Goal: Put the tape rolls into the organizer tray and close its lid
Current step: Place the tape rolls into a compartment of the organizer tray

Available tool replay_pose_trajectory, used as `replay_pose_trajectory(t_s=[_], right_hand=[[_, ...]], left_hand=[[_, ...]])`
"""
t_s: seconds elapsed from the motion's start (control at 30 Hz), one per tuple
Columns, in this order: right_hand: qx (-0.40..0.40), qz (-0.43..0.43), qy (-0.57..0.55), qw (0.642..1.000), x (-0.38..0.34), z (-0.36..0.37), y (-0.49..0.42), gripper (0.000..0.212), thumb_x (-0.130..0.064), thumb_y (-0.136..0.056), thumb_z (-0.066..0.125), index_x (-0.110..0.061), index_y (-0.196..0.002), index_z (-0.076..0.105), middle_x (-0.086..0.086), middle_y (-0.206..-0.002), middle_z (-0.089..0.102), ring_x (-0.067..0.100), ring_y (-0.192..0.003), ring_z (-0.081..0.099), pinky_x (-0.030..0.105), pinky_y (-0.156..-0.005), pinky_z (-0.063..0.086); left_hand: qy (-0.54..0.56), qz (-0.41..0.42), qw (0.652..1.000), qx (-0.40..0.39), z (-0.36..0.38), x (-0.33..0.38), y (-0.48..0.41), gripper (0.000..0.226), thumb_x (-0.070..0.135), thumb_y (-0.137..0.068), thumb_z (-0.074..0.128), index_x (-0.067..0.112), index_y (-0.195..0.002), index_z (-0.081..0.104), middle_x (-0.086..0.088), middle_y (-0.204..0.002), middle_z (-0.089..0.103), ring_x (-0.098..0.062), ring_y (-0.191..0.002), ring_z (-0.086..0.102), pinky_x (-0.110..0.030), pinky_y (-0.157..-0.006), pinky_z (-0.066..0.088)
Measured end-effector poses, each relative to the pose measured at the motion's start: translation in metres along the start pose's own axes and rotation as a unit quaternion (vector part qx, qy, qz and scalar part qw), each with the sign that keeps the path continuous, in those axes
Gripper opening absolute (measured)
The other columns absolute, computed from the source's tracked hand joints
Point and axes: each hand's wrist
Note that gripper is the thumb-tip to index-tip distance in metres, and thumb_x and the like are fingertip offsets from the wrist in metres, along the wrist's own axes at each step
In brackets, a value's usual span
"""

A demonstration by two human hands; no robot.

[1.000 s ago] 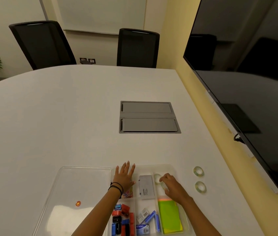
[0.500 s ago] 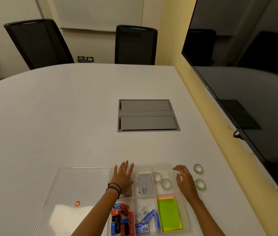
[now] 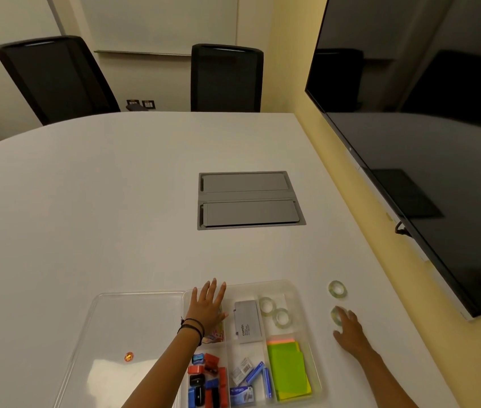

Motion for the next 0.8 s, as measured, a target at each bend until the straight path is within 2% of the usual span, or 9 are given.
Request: replay_pose_trajectory(t_s=[0.27,0.33,0.4,0.47,0.53,0.6,0.67,0.73,0.8], right_hand=[[0.096,-0.038,-0.01,0.995,-0.009,0.017,0.012,0.033,0.007,-0.083,0.053,-0.003,-0.114,0.049,0.018,-0.123,0.048,0.033,-0.111,0.05,0.04,-0.092,0.047],[0.095,-0.029,0.026,0.995,-0.014,0.021,0.016,0.033,0.003,-0.086,0.05,-0.006,-0.118,0.046,0.013,-0.122,0.047,0.028,-0.113,0.048,0.037,-0.089,0.047],[0.094,-0.038,0.041,0.994,-0.016,0.025,0.018,0.041,0.001,-0.087,0.05,-0.008,-0.126,0.041,0.011,-0.126,0.044,0.026,-0.117,0.046,0.034,-0.092,0.047],[0.09,-0.046,0.009,0.995,-0.019,0.027,0.018,0.049,0.003,-0.086,0.051,-0.009,-0.132,0.039,0.014,-0.128,0.043,0.029,-0.118,0.046,0.036,-0.094,0.047],[0.098,-0.042,-0.075,0.992,-0.024,0.025,0.019,0.048,0.004,-0.084,0.057,-0.006,-0.129,0.043,0.02,-0.124,0.046,0.034,-0.113,0.049,0.04,-0.093,0.047],[0.124,-0.022,-0.177,0.976,-0.034,0.02,0.018,0.045,0.0,-0.082,0.064,-0.003,-0.124,0.048,0.024,-0.12,0.05,0.037,-0.109,0.052,0.038,-0.09,0.045],[0.135,0.005,-0.287,0.948,-0.047,0.013,0.017,0.041,-0.007,-0.083,0.068,-0.005,-0.12,0.052,0.021,-0.116,0.054,0.034,-0.104,0.056,0.034,-0.085,0.045],[0.119,0.022,-0.407,0.905,-0.06,0.007,0.018,0.034,-0.016,-0.086,0.066,-0.009,-0.118,0.054,0.015,-0.109,0.058,0.028,-0.095,0.059,0.033,-0.074,0.05],[0.1,0.031,-0.498,0.861,-0.074,0.002,0.02,0.024,-0.02,-0.091,0.06,-0.011,-0.113,0.057,0.011,-0.1,0.06,0.024,-0.084,0.061,0.027,-0.056,0.053]], left_hand=[[-0.02,-0.012,1.0,0.008,-0.003,0.0,0.004,0.074,0.051,-0.095,0.034,0.021,-0.145,-0.011,-0.015,-0.158,-0.001,-0.03,-0.145,0.004,-0.051,-0.117,0.009],[-0.02,-0.004,0.995,0.095,-0.005,0.0,0.008,0.102,0.061,-0.083,0.052,0.018,-0.143,-0.019,-0.021,-0.149,0.032,-0.028,-0.138,0.034,-0.047,-0.109,0.033],[-0.011,-0.008,0.994,0.112,-0.012,0.001,0.014,0.143,0.072,-0.054,0.071,0.008,-0.142,-0.022,-0.006,-0.115,0.069,-0.017,-0.107,0.065,-0.037,-0.081,0.056],[0.013,-0.014,0.989,0.143,-0.014,0.0,0.016,0.152,0.074,-0.041,0.074,0.007,-0.143,-0.015,0.004,-0.101,0.075,-0.013,-0.093,0.071,-0.034,-0.069,0.059],[0.04,0.015,0.99,0.135,-0.014,0.001,0.014,0.14,0.072,-0.037,0.078,0.011,-0.139,0.005,0.001,-0.099,0.075,-0.015,-0.09,0.072,-0.036,-0.066,0.06],[0.028,0.022,0.995,0.097,-0.018,0.002,0.013,0.13,0.07,-0.049,0.076,0.014,-0.136,-0.002,-0.007,-0.113,0.07,-0.02,-0.103,0.067,-0.039,-0.078,0.058],[0.049,0.014,0.997,0.05,-0.015,-0.001,0.014,0.102,0.062,-0.083,0.052,0.023,-0.127,-0.031,-0.02,-0.15,0.031,-0.03,-0.137,0.034,-0.048,-0.109,0.032],[0.048,0.02,0.998,0.018,-0.006,-0.002,0.011,0.083,0.053,-0.095,0.032,0.04,-0.109,-0.049,-0.012,-0.158,-0.004,-0.031,-0.145,0.003,-0.05,-0.117,0.007],[0.04,0.026,0.999,0.019,-0.009,-0.002,0.012,0.086,0.052,-0.096,0.03,0.042,-0.102,-0.056,-0.01,-0.158,-0.008,-0.031,-0.145,0.0,-0.05,-0.117,0.005]])
Point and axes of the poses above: each hand's wrist, its own y-axis away from the middle knuckle, its own z-axis out of the palm, x = y × z
